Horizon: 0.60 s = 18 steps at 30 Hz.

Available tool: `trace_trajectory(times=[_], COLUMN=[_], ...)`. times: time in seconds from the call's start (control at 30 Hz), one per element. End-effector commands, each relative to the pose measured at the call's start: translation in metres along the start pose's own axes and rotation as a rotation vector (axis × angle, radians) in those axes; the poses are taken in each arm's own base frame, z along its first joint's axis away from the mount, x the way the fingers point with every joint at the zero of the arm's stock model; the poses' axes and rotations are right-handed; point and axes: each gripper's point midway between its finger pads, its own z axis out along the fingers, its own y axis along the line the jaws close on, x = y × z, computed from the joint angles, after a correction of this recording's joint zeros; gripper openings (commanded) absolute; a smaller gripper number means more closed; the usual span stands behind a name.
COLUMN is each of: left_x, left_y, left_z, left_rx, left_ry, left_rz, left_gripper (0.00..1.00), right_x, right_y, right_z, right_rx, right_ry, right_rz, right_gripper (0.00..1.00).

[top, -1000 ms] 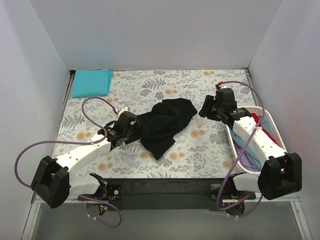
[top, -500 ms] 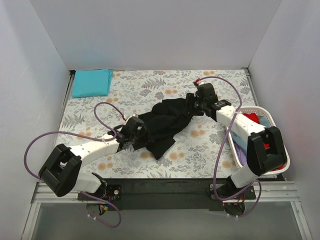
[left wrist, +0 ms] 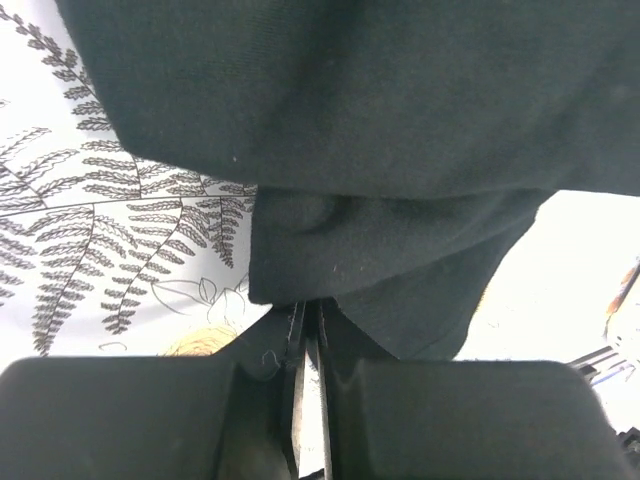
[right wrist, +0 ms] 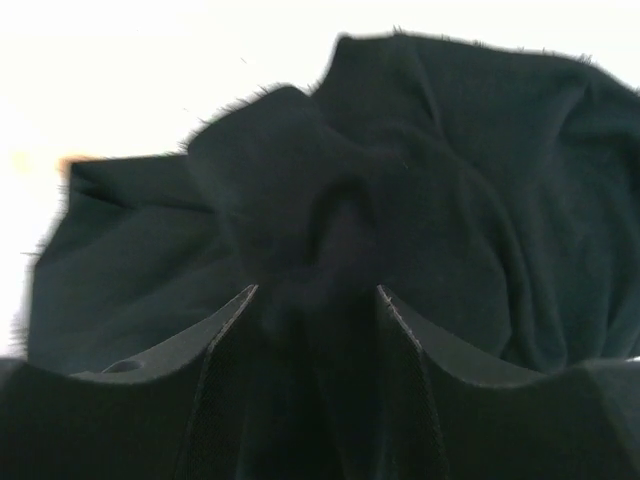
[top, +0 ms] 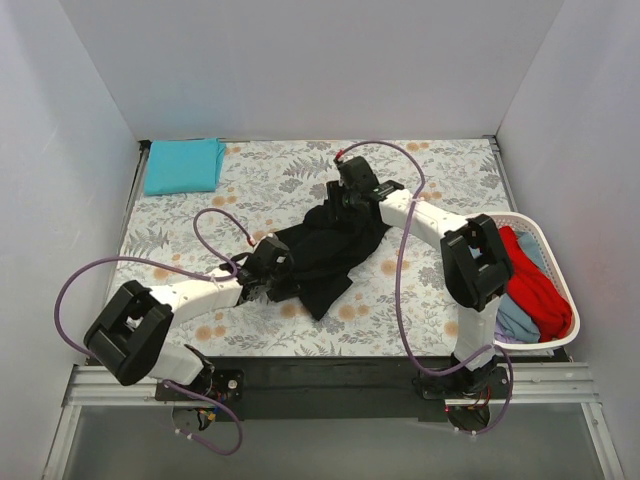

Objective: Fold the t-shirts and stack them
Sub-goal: Flatten the tshirt out

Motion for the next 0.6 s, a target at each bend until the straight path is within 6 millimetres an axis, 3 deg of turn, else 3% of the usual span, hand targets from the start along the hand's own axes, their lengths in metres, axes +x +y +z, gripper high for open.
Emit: trace_trajectory(times=[0.0, 0.07, 0.13, 0.2, 0.23, 0.27, 0.33, 0.37, 0.43, 0.47, 0.5, 0.57], left_x=[-0.017, -0.019, -0.024, -0.035, -0.042, -0.052, -0.081, -0.107, -0.156, -0.200, -0.224, -0.266], left_y=[-0.015, -0.013, -0.013, -0.013, -0.012, -0.013, -0.006, -0.019, -0.011, -0.027, -0.028, -0.037], left_z=[-0.016, -0.020, -0.024, -0.029, -0.032, -0.035, -0.040, -0.050, -0.056, -0.075, -0.073, -0.090], left_rx=[0.031, 0.017, 0.007, -0.006, -0.021, -0.024, -0.048, -0.022, -0.044, -0.010, -0.035, -0.030], left_ry=[-0.067, -0.078, -0.092, -0.126, -0.140, -0.159, -0.191, -0.234, -0.308, -0.395, -0.424, -0.481], left_rz=[0.010, 0.012, 0.013, 0.020, 0.017, 0.034, -0.005, -0.019, -0.055, -0.072, -0.056, -0.055], left_gripper=[0.00, 0.00, 0.00, 0.00, 0.00, 0.00, 0.00, 0.00, 0.00, 0.00, 0.00, 0.00], right_x=[0.006, 0.009, 0.005, -0.001, -0.012, -0.020, -0.036, -0.063, -0.092, -0.129, -0.151, -0.188], right_y=[-0.023, -0.026, -0.025, -0.026, -0.025, -0.022, -0.022, -0.016, -0.021, -0.023, -0.021, -0.031], right_z=[0.003, 0.006, 0.005, 0.004, 0.001, -0.001, -0.001, -0.007, -0.007, -0.020, -0.027, -0.041], right_rx=[0.136, 0.152, 0.157, 0.166, 0.169, 0.163, 0.160, 0.145, 0.141, 0.132, 0.106, 0.090], right_ry=[0.041, 0.060, 0.061, 0.050, 0.026, 0.008, -0.015, -0.073, -0.129, -0.211, -0.262, -0.346], right_rz=[-0.052, -0.066, -0.075, -0.081, -0.080, -0.083, -0.085, -0.074, -0.044, -0.012, 0.007, 0.048], right_gripper=[0.55, 0.54, 0.46, 0.34, 0.20, 0.15, 0.01, 0.01, 0.01, 0.01, 0.01, 0.01])
